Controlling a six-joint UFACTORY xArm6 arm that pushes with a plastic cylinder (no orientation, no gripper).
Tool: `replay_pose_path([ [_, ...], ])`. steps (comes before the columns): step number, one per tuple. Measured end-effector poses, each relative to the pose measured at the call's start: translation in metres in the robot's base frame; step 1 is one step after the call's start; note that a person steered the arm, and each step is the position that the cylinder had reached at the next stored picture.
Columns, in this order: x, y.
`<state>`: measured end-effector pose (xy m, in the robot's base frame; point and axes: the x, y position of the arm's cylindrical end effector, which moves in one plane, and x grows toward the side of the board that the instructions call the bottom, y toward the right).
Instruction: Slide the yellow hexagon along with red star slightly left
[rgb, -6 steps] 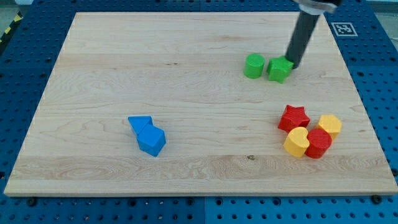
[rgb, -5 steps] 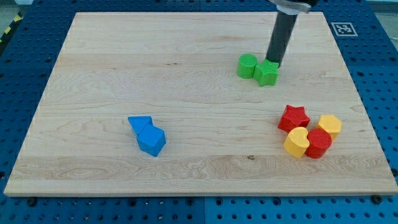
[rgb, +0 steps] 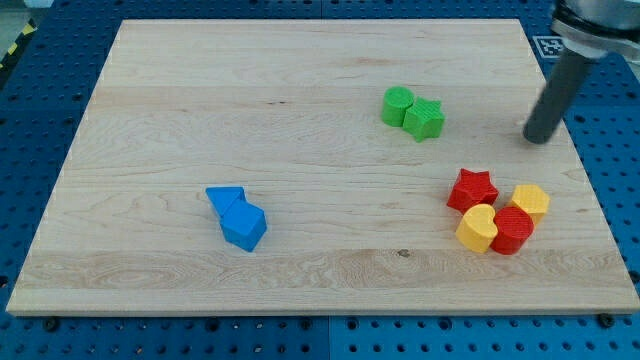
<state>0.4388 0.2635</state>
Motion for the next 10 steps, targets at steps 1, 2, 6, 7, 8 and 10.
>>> replay_pose_path([
  [1, 0.054, 0.012],
  [2, 0.087, 0.012],
  [6, 0.076, -0.106],
  [7, 0.066, -0.129],
  [8, 0.064, -0.134],
  [10, 0.065, -0.196],
])
